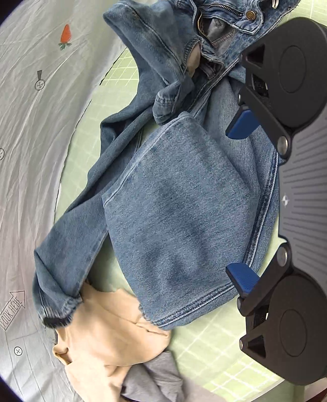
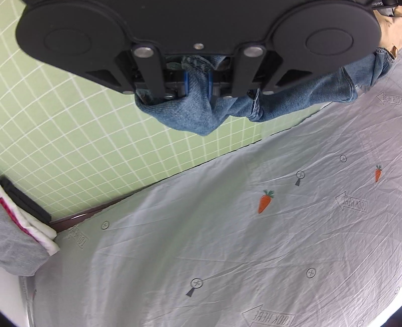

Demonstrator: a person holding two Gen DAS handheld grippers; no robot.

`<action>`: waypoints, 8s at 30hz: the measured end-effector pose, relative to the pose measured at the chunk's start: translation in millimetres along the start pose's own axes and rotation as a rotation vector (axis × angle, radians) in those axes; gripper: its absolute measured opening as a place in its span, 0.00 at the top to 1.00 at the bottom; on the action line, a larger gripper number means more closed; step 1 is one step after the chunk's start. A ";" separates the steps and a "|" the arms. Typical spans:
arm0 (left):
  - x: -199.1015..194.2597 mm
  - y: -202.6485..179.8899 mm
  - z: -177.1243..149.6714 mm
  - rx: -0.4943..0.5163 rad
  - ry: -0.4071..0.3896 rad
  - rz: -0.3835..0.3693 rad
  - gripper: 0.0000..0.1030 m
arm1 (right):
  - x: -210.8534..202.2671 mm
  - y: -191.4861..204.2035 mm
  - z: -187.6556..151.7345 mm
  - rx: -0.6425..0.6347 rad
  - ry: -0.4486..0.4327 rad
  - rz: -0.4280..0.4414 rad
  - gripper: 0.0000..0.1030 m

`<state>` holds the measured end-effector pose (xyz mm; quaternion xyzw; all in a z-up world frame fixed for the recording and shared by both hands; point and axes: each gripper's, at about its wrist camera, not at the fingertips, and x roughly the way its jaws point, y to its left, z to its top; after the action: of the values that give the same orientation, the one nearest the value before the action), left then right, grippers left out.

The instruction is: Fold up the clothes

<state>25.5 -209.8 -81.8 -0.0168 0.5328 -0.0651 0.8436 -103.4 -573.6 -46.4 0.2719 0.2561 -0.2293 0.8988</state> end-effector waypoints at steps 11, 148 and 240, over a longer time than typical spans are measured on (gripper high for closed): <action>31.8 -97.7 -44.8 -0.015 0.054 0.027 0.00 | -20.0 -158.2 38.8 0.078 -0.023 -0.163 0.83; 14.7 -326.7 -123.7 -0.245 0.324 -0.573 0.65 | -24.6 -366.2 -26.1 0.851 0.331 0.091 0.02; 20.2 15.4 26.1 -0.141 -0.075 -0.375 0.83 | -24.3 51.5 54.2 0.098 -0.398 -0.035 0.90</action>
<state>59.0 -198.2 -90.1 -0.1772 0.4919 -0.1827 0.8326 -75.4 -561.3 26.0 0.2603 0.0669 -0.3064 0.9132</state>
